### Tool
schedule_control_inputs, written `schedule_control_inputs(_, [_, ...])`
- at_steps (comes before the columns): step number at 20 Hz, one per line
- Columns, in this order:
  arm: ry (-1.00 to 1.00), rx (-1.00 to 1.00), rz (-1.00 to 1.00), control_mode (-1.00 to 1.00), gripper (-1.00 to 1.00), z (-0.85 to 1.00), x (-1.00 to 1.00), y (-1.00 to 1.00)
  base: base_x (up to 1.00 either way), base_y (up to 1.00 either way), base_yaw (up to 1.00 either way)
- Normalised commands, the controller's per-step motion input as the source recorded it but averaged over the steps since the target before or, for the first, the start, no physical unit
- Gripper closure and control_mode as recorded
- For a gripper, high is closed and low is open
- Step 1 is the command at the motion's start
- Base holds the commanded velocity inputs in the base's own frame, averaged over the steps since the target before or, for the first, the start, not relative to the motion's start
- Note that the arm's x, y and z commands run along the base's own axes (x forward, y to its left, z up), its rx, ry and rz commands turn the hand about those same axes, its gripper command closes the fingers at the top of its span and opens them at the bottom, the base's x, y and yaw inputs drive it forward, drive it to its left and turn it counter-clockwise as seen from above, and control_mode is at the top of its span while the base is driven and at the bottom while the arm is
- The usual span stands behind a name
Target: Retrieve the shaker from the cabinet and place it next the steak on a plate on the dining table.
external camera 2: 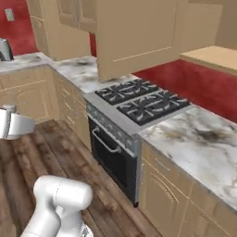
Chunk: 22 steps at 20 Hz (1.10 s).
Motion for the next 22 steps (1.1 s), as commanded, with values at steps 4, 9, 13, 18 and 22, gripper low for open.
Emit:
schedule_control_inputs(4, [0.00,0.00,0.00,1.00,1.00,0.00,0.00,0.00,0.00,0.10,1.00])
schedule_control_inputs(9, [0.00,0.00,0.00,1.00,1.00,0.00,0.00,0.00,0.00,0.12,1.00])
schedule_control_inputs(13, [0.00,0.00,0.00,1.00,1.00,0.00,0.00,0.00,0.00,0.13,1.00])
schedule_control_inputs(18, [0.00,0.00,0.00,1.00,1.00,0.00,0.00,0.00,0.00,0.13,1.00])
schedule_control_inputs(22, [0.00,0.00,0.00,1.00,1.00,0.00,0.00,0.00,0.00,0.13,1.00])
